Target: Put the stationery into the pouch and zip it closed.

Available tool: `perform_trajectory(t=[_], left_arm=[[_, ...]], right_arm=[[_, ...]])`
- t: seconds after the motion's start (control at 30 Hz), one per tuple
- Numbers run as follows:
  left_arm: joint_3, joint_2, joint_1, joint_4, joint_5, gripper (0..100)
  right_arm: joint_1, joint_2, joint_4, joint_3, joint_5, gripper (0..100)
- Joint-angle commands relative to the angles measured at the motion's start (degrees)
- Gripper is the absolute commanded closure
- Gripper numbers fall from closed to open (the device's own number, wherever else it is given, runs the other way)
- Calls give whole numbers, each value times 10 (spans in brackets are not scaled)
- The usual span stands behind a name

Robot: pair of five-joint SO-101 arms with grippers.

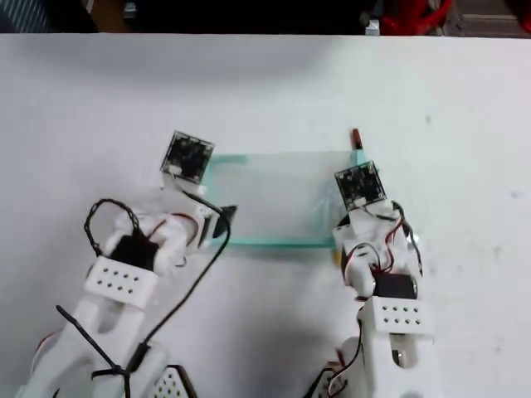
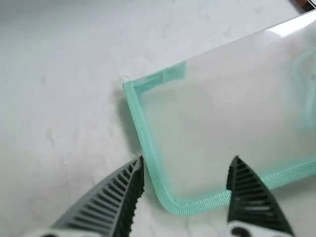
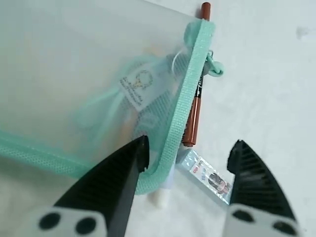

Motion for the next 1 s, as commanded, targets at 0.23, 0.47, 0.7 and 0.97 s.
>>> perform_trajectory(t=[0.23, 0.47, 0.7, 0.97], left_arm=[[-15, -15, 4, -9, 4, 882], [-15, -15, 8, -6, 4, 715], [-15, -15, 4, -9, 3, 991], [-14, -15, 12, -5, 6, 721]], right_arm=[[7, -4, -10, -13, 4, 849], [5, -4, -9, -13, 4, 699], [6, -4, -10, -13, 8, 988], [3, -1, -9, -13, 4, 654]])
